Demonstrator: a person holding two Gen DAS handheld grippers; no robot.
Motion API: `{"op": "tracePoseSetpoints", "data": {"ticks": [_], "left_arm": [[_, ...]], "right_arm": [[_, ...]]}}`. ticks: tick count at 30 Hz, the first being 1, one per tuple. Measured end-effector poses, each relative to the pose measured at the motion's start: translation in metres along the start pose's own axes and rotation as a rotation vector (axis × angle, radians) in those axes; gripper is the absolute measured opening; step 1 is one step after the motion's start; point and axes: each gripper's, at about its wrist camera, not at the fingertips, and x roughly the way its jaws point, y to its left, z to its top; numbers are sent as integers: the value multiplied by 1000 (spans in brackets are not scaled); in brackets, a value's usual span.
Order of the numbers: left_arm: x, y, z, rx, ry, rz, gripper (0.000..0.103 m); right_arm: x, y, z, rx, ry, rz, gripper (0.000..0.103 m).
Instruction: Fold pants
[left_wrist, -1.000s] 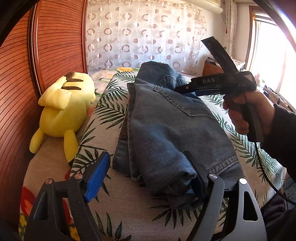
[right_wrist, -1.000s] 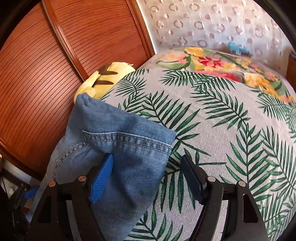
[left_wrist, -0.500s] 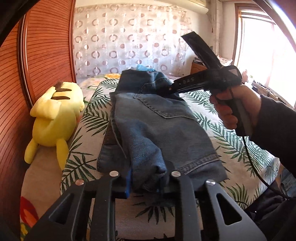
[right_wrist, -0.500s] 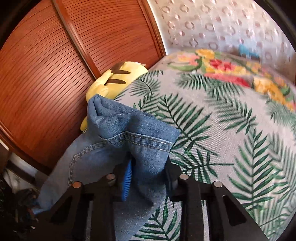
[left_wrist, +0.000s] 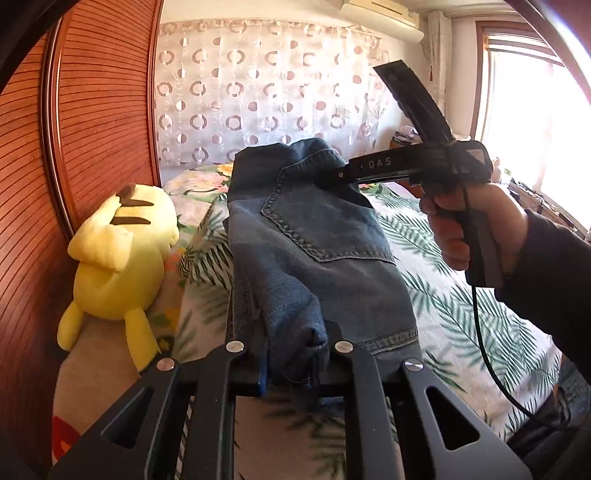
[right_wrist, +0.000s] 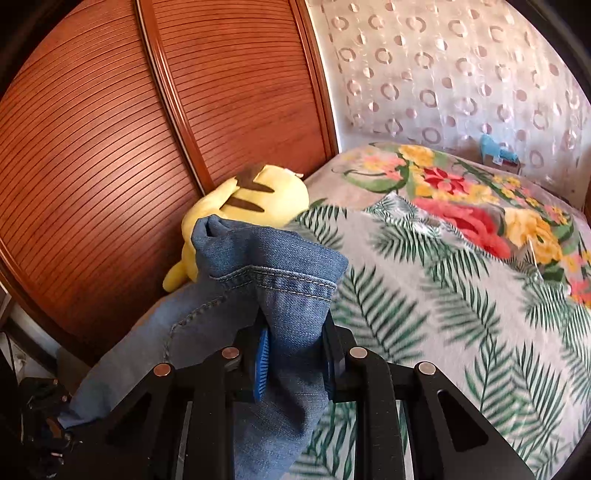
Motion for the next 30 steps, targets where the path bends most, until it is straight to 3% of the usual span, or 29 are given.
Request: {"op": "tracePoseSetpoints", "data": {"ticks": [16,21,26,28,30], "left_arm": [[89,62,78,17,38,49,16],[111,70,87,18,61,42,16],[131,75,72,3,127,47,16],[134,78,68,-2,138,47,17],[135,79,65,-9,144,45,17]], "right_arm": [[92,-44,70,50,-40,-23,24],[114,-63,83,68,-40,-36,24],[148,-74,87,21,56,-80,37],[154,-73,86,-33,56,-128,47],[154,-77,88,-20,49,-114,51]]}}
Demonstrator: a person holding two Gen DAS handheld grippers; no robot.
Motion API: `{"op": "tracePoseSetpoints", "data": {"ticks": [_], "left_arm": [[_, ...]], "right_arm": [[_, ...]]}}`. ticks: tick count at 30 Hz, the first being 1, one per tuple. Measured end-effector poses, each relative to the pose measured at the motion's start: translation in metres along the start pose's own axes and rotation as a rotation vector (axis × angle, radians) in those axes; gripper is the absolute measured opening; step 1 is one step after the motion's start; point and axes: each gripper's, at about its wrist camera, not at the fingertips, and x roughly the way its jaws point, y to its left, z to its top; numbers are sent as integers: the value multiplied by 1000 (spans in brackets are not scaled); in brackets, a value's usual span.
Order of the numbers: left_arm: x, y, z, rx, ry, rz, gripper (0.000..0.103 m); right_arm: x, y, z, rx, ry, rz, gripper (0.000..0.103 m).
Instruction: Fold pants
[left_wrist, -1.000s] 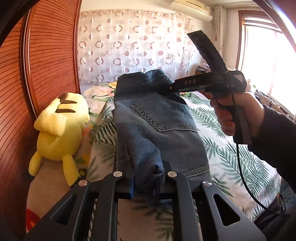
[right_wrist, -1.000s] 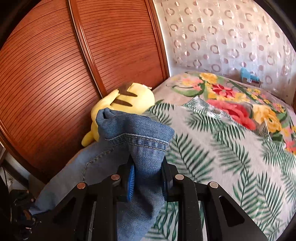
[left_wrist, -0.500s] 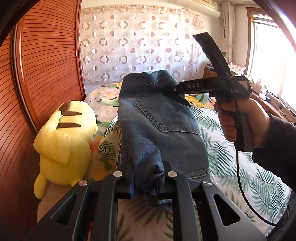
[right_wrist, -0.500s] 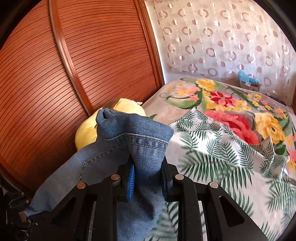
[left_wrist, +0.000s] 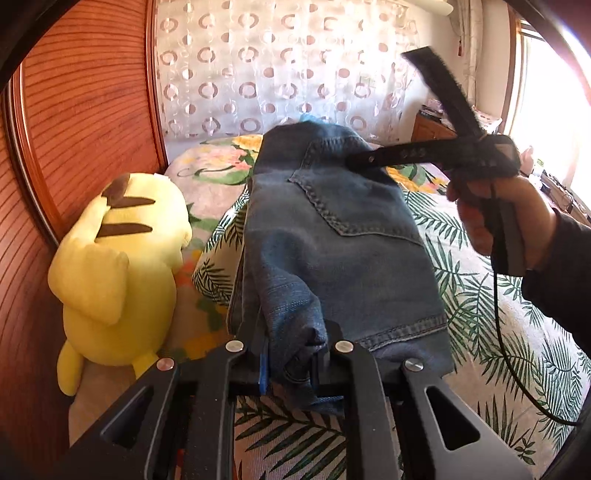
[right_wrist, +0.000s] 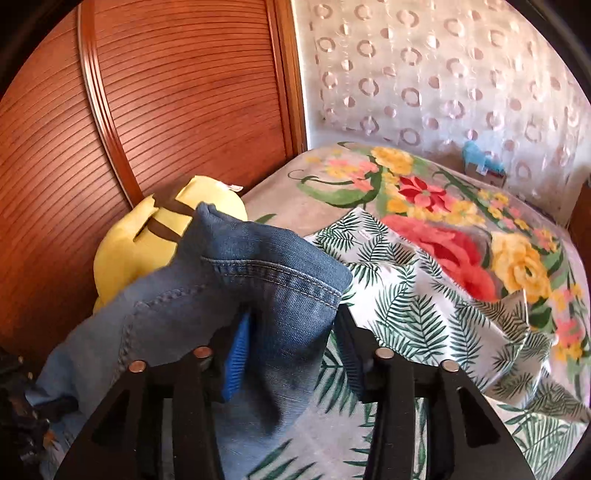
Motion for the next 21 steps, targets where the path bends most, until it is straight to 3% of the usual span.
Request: {"op": "tracePoseSetpoints", "data": {"ticks": [5,12,21], "left_arm": [[2,0,-3,5,2,11,19],[-3,0,-7,-20,3,6,22],[-39,-6,-6,-36,-45,56,29]], "right_arm": [[-13,-4,3,-18,-110,-34,55],[28,2,8,-25,-11,-125,55],[-26,8,-13,29,-79,-89,55]]}}
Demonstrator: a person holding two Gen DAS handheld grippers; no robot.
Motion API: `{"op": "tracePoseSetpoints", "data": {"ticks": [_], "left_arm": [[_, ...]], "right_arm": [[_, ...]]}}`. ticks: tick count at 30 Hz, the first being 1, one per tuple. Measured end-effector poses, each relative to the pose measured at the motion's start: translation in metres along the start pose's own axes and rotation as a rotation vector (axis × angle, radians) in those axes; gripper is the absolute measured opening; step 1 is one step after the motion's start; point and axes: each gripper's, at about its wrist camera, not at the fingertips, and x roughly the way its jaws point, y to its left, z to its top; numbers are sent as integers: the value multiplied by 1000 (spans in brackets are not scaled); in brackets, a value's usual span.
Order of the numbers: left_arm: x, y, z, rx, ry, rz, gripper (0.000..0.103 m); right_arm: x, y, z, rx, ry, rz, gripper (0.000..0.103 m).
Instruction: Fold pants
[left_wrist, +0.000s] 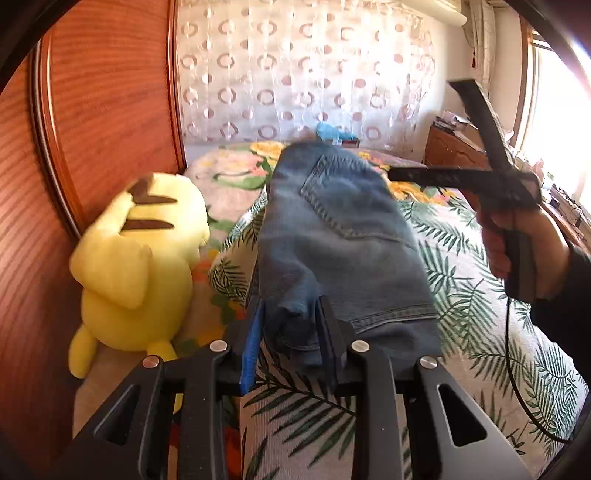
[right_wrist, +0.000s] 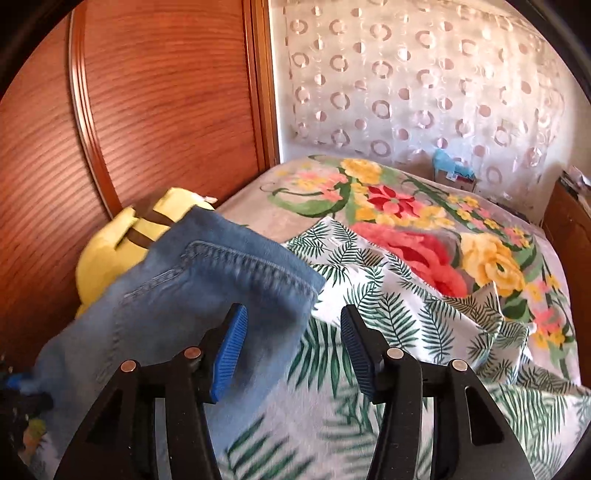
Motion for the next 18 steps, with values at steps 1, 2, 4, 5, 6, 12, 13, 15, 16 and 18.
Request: {"op": "tracePoseSetpoints", "data": {"ticks": [1,2,4,5,6,12,13,15,16,18], "left_arm": [[-6,-3,1,6,-11,3,30],[-11,-6,2,10,-21,5,30],[-22,-13,4,20,-42,8,33],[-28,-18,5,27,-56,6,35],[-33,-24,6,34,-68,0,36],[-57,-58,9,79,-122,-24,46],[-59,-64,9,85,-130,-32,52],[-65,-76,9,100,-142,-48,53],[-69,-84,9,109,-147,-58,54],[-74,-95,7,122,-153,-70,62]], "right_arm": [[-10,-1,-6,1,-9,5,55],[-18,-3,-12,3,-20,9,55],[-39,-4,-23,1,-38,15,55],[-50,-5,-30,2,-47,14,55],[-59,-6,-36,4,-52,16,55],[-130,-11,-79,22,-96,-2,55],[-143,-13,-87,29,-106,-5,55],[-166,-15,-101,31,-123,-23,55],[-175,-14,-108,29,-131,-35,55],[-192,-14,-120,33,-139,-62,55]]}}
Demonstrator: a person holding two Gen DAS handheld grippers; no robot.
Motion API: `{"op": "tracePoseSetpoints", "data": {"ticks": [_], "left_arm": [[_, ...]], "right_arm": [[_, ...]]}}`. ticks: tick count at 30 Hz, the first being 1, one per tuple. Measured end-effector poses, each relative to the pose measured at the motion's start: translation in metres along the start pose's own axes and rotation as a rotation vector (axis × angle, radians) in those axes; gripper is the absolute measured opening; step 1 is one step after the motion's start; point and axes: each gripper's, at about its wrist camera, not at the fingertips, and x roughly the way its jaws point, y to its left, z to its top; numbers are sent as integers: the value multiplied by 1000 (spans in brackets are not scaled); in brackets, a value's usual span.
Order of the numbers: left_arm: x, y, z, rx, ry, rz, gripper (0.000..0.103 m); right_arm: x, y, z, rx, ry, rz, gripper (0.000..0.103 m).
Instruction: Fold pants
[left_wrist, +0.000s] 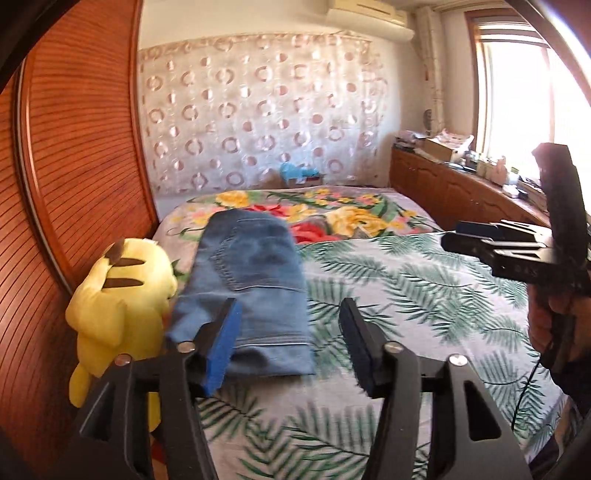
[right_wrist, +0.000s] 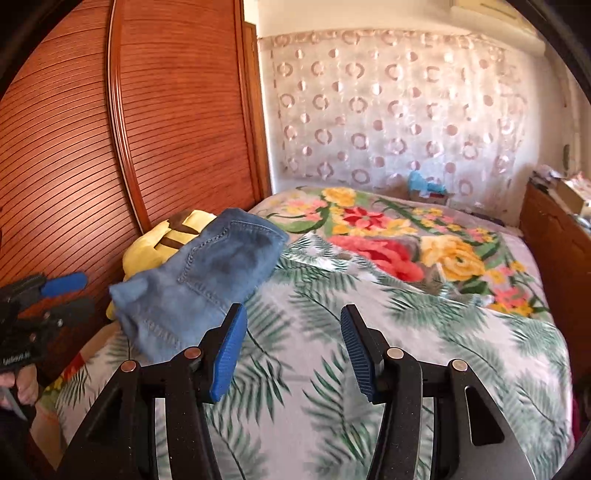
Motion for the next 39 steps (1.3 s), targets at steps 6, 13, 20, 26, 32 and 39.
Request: {"op": "tracePoseSetpoints", "data": {"ticks": [6,13,20,26,32,39], "left_arm": [[-9,-32,-1,29,-17,-44,75],[-19,-64,-7,56,-31,-79,88],[-36,-82,-4,60,-52,-104,103],[-48,-98,2,71,-69,-118,103],[-66,-109,11,51,-91,-89,103],[-90,-118,20,40,-140,-69,103]], "right_arm": [[-59,-3,-33,31,-34,-51,55],[-104,-2,-63,74,-41,-95,55],[-140,-4,-76,102,-60,-113,59],[-162,3,-81,105,-85,-131,72],[-190,8,-80,115,-126,-164,74],[-226,17,-82,115,-192,-222,74]]}}
